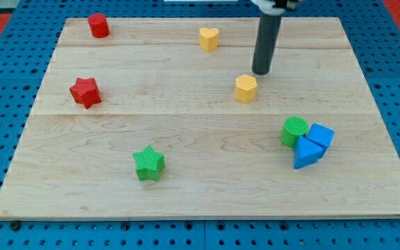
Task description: Slide the yellow hexagon a bit down
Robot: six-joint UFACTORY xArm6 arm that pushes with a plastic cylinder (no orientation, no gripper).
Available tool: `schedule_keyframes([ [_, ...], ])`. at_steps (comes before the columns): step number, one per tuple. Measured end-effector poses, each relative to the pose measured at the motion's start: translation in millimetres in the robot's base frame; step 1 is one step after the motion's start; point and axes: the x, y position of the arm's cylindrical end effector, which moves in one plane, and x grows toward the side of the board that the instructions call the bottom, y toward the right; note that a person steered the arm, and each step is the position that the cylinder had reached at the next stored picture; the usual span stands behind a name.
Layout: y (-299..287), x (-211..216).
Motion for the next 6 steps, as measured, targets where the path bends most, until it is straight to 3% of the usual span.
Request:
schedule_keyframes([
  [1,-48,22],
  [2,-17,61],
  [4,48,52],
  [6,25,95],
])
